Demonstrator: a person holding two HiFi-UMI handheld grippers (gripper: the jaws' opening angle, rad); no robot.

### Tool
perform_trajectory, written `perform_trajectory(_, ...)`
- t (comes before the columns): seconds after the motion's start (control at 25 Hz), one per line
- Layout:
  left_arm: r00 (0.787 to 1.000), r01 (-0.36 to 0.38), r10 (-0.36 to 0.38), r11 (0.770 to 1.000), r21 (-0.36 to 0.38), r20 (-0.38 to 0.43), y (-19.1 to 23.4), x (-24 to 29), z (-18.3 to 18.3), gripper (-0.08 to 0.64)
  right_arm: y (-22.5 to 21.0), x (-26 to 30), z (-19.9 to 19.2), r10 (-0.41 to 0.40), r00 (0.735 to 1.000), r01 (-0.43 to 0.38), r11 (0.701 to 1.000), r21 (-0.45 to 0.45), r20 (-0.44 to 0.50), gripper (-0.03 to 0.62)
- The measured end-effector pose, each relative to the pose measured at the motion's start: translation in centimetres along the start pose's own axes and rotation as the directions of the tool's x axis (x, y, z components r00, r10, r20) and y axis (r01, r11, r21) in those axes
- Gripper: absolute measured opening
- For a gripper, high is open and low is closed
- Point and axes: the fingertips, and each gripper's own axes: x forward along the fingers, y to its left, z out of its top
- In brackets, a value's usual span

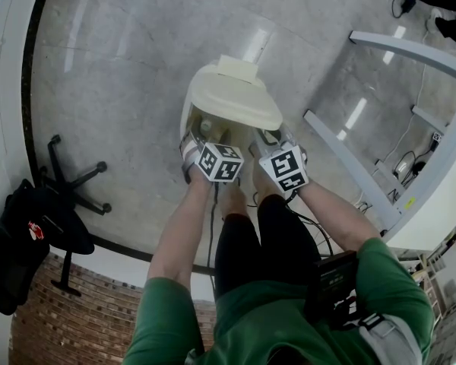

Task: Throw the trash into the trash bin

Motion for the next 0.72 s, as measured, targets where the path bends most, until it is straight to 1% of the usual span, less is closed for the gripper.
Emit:
perform_trajectory(0.16,1.000,0.003,-0.003,1.000,0.000,0.017,0.0,-0.3,0.3,0.397,-0.1,-0.1,0.2,-0.003,1.000,0.003,1.000,-0.004,-0.002,0.003)
perform_trajectory(0.28,0.999,0.005,-0.005,1.000,-0.001,0.045,0.0,-0.8,0.7,0.393,-0.1,-0.3,0.3,-0.004,1.000,0.004,1.000,-0.011,-0.004,0.003)
perform_trajectory(0.36,0.996,0.000,0.001,1.000,-0.010,0.085,0.3,-1.4,1.2,0.357,-0.1,-0.4,0.6,-0.006,1.000,0.006,1.000,-0.016,-0.005,0.003)
perform_trajectory(0.48,0.986,-0.029,0.033,0.999,-0.031,0.163,1.1,-3.2,1.9,0.276,0.1,-0.8,1.1,-0.010,1.000,0.010,1.000,-0.027,-0.004,0.003)
perform_trajectory(0.72,0.954,-0.102,0.113,0.993,-0.053,0.279,2.7,-9.0,3.2,0.120,2.2,-3.5,3.5,-0.008,1.000,0.009,0.998,-0.058,0.018,0.003)
